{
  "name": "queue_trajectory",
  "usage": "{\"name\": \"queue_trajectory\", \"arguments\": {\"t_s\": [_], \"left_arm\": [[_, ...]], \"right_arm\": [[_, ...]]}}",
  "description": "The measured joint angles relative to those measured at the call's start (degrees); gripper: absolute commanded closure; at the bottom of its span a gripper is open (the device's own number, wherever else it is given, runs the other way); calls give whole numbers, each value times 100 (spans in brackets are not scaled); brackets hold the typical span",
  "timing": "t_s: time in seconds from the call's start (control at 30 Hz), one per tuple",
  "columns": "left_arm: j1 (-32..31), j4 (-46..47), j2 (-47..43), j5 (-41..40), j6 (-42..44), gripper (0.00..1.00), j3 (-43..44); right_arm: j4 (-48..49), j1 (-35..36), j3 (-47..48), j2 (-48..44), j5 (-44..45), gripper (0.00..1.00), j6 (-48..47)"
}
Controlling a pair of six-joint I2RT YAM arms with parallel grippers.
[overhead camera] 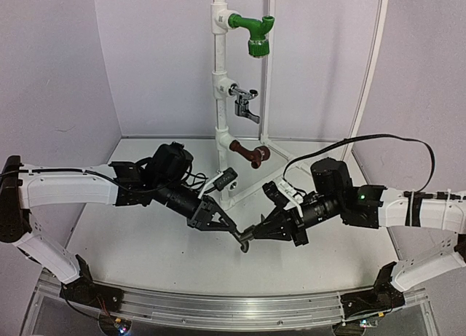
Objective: Install the water faucets
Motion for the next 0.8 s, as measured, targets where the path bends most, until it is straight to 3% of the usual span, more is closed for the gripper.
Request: {"name": "queue_trajectory", "arguments": {"t_s": [0.03, 0.07, 0.1, 0.2, 0.33, 0.53, 0.67, 0.8], "left_arm": [[4, 105, -29, -170, 27, 100, 0], [8, 203, -69, -331, 55, 100, 0], [16, 262, -115, -395, 76, 100, 0], [52, 510, -313, -476, 214, 100, 0], [60, 570, -408, -378, 401, 100, 2], [71, 273, -371, 41, 624, 100, 2], [71, 78, -243, 240, 691, 100, 2], [71, -62, -73, 372, 754, 100, 4]], "right_arm": [[47, -6, -66, 0, 24, 73, 174], [115, -12, -150, -3, 55, 51, 372], [156, -14, -252, -14, 104, 40, 580], [325, -13, -678, -233, 439, 22, 992], [378, -12, -953, -805, 1016, 15, 1183], [519, -15, -1244, -1789, 1430, 5, 192], [641, -15, -1256, -1862, 1410, 9, -699], [554, -15, -959, -1278, 1182, 18, -1270]]}}
